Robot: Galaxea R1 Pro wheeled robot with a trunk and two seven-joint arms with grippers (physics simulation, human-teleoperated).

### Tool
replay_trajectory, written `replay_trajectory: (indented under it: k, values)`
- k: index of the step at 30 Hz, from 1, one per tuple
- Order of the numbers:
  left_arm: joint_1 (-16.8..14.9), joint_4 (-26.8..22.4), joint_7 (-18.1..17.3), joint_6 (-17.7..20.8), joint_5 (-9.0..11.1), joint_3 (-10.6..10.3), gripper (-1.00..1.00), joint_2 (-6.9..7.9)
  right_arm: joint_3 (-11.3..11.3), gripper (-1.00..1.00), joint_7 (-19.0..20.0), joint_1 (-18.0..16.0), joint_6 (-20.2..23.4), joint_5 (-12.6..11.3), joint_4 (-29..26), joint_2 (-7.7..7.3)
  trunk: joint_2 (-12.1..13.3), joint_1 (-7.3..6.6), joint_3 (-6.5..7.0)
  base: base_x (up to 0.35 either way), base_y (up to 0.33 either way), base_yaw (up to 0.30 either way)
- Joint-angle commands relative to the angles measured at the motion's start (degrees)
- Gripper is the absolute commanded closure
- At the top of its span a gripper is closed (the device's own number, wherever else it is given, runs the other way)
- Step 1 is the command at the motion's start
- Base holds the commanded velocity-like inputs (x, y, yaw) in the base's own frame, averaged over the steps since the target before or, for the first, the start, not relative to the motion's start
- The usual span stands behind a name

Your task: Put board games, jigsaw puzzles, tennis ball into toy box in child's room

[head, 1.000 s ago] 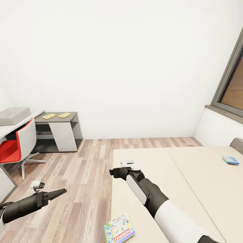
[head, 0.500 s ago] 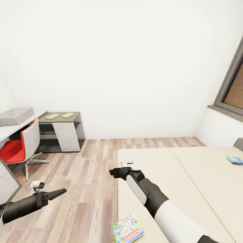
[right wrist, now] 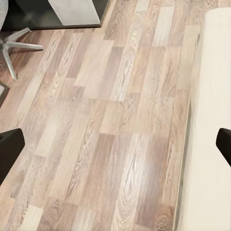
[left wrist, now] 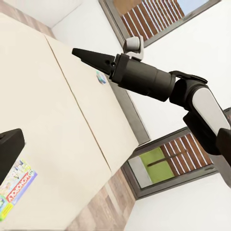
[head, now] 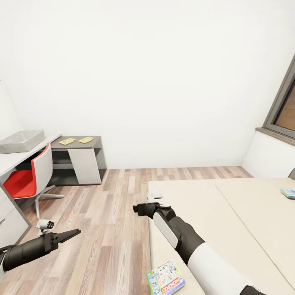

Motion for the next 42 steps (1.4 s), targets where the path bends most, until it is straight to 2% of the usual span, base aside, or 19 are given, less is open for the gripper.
replay_trajectory:
  k: [1,42]
  values:
    - [-0.04,0.01,-0.24,0.61,-0.04,0.00,-1.00,0.02,0.12,-1.00,-0.54,-0.07,0.12,-0.56,-0.06,0.00,-0.13,0.04,-0.13,0.000,0.172,0.000]
    - [-0.04,0.01,-0.24,0.61,0.03,0.00,-1.00,0.03,0.12,-1.00,-0.54,-0.07,0.03,-0.56,0.04,0.00,-0.13,0.04,-0.13,0.000,0.156,0.000]
